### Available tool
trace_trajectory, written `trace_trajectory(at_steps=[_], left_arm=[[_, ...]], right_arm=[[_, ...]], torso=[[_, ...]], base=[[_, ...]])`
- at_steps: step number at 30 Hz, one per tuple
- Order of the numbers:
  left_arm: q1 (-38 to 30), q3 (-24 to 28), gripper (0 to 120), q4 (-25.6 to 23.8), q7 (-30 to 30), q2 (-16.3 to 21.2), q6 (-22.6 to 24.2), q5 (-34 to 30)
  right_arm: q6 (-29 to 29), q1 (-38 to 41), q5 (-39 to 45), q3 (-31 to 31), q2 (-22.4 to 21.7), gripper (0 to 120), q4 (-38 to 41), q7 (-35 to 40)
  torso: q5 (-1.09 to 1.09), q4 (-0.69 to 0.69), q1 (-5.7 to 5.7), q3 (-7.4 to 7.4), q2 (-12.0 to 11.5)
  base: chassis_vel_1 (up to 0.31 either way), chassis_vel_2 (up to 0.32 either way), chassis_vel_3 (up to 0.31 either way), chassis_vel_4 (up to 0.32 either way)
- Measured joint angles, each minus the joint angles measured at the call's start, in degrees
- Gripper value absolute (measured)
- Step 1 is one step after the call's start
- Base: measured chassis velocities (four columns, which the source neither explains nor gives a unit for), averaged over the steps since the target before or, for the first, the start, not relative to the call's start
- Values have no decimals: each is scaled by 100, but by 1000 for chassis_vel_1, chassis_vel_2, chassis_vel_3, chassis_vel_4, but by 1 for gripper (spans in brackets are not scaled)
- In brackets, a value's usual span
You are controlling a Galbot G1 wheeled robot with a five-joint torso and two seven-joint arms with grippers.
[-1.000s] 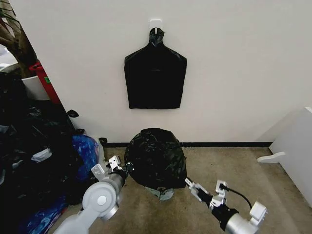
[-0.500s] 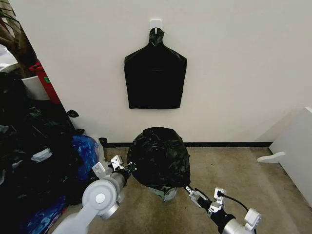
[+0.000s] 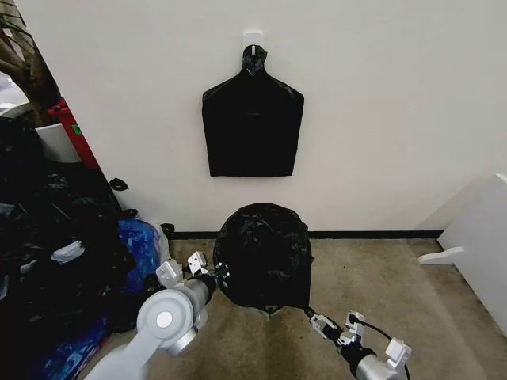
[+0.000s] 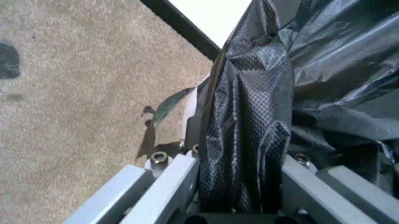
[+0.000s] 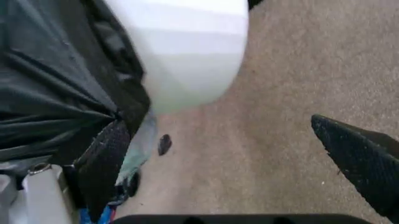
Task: Place the garbage bag over the trash bin.
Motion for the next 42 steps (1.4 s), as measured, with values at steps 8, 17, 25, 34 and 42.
trace_trajectory(at_steps=[8, 17, 25, 34, 42], left_arm=[[-153, 53, 0, 147, -84, -66, 14, 16], [-200, 89, 0, 170, -116, -120, 4, -37], [-166, 88, 0, 139, -114, -122, -6, -58], [-177, 120, 0, 98, -116, -179, -21, -54], [-104, 133, 0, -22, -137, -179, -21, -56]], right_arm=[[373, -541, -469, 44, -113, 100, 367, -603], [428, -514, -679, -470, 120, 100, 357, -855], [243, -202, -462, -683, 309, 100, 185, -727], [126, 26, -445, -808, 474, 100, 107, -414], [27, 330, -537, -901, 644, 100, -148, -146]], torso=[[1, 0, 0, 0, 0], [1, 0, 0, 0, 0], [1, 1, 0, 0, 0], [1, 0, 0, 0, 0], [1, 0, 0, 0, 0]], base=[[0, 0, 0, 0], [0, 0, 0, 0], [0, 0, 0, 0], [0, 0, 0, 0], [0, 0, 0, 0]])
